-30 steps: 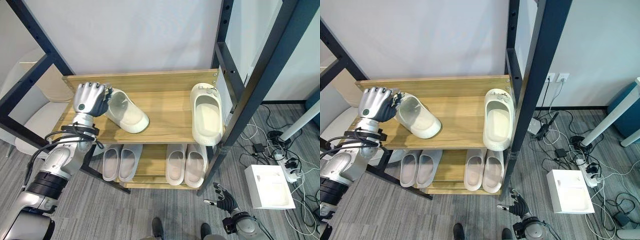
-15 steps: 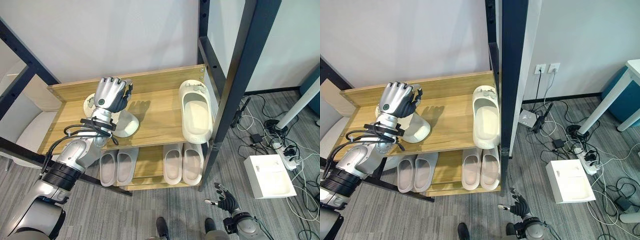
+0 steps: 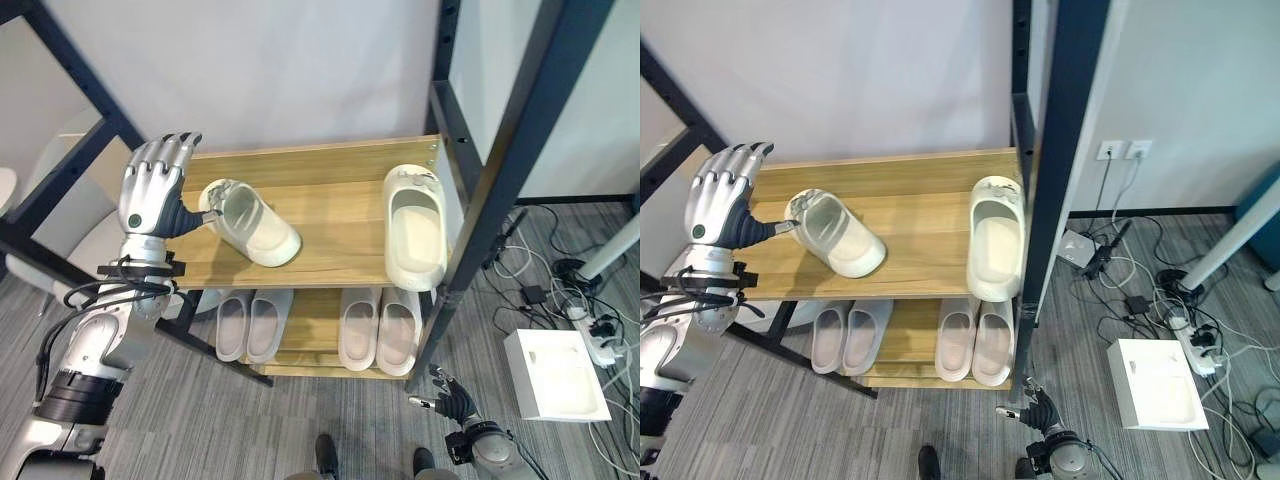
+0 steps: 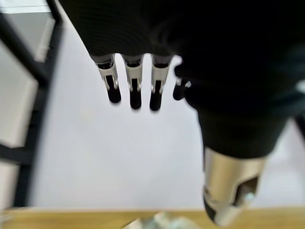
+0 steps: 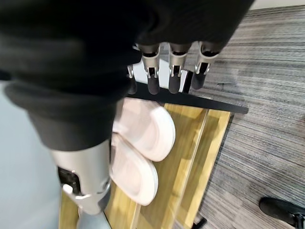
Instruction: Arrange the slippers neatly on the shoe rack.
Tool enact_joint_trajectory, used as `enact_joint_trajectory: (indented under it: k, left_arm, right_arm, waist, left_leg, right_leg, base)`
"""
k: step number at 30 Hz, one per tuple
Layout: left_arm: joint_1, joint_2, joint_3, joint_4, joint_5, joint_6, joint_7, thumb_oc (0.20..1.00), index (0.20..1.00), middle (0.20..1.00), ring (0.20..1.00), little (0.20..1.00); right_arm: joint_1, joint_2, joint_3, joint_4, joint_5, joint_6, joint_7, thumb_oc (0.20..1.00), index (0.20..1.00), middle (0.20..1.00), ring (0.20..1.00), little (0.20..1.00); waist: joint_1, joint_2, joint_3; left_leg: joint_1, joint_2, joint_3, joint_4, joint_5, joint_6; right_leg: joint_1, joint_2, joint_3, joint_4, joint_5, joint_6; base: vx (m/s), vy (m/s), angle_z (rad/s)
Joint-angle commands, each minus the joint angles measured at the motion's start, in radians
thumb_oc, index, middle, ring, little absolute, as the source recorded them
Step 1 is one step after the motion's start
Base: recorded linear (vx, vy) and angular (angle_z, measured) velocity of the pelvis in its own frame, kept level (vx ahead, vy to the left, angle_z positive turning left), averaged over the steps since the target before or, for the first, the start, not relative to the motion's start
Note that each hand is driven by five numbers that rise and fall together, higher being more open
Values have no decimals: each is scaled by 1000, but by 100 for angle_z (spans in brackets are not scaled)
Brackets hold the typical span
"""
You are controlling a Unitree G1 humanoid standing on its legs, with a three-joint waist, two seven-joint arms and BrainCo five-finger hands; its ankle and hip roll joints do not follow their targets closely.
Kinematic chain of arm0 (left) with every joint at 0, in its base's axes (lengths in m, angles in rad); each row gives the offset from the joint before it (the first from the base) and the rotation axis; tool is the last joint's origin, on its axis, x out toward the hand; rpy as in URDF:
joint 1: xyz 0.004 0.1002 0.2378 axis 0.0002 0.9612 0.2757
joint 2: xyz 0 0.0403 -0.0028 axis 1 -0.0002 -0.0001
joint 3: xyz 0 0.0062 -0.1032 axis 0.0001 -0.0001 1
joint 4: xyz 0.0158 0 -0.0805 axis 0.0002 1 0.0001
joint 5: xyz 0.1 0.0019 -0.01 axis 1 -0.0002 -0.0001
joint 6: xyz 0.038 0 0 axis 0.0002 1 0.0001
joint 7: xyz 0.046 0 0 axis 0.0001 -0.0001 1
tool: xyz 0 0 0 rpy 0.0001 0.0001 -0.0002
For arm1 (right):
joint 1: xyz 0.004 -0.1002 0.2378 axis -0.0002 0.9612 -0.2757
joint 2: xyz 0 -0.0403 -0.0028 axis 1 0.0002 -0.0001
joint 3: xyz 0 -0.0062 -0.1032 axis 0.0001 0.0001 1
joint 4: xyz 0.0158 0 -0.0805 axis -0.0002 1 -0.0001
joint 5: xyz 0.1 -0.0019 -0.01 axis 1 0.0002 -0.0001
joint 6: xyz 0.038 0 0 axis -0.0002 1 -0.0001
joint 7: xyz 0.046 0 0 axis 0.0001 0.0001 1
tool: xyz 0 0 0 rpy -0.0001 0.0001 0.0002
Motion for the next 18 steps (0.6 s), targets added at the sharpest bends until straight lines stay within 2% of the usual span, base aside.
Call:
enact_joint_trajectory:
  k: [1,4,11,18]
  left_arm:
    - [-59,9,75,9,-60,-12,-1,1000,1000,1000,1000,1000]
    - [-35,-25,91,24,-90,-9,-5,1000,1000,1000,1000,1000]
    - [-84,-67,52,112,-147,8,2,1000,1000,1000,1000,1000]
    - [-205,-43,-30,247,-101,62,25,1000,1000,1000,1000,1000]
  right_arm:
    - [-29,45,7,-21,-9,-12,13,1000,1000,1000,1000,1000]
    - [-27,43,5,-22,-11,-7,17,1000,1000,1000,1000,1000]
    - [-23,40,4,-27,-5,-3,17,1000,1000,1000,1000,1000]
    - [-10,29,9,-39,6,-13,7,1000,1000,1000,1000,1000]
  waist:
    - [6,-25,-14]
    - [9,-25,-15]
    - [2,-31,-11]
    - [-19,-29,-9]
  left_leg:
    - [64,31,-23,-6,-113,-52]
    - [64,34,-31,-6,-110,-54]
    - [64,42,-37,-6,-103,-57]
    - [65,48,-32,-6,-104,-59]
  right_leg:
    - [-12,-29,-55,1,-51,31]
    - [-7,-23,-62,1,-56,26]
    - [-1,-13,-70,1,-61,20]
    - [-4,-9,-68,1,-61,22]
  base:
    - [3,-34,15]
    - [7,-34,14]
    - [6,-22,1]
    - [3,-1,-1]
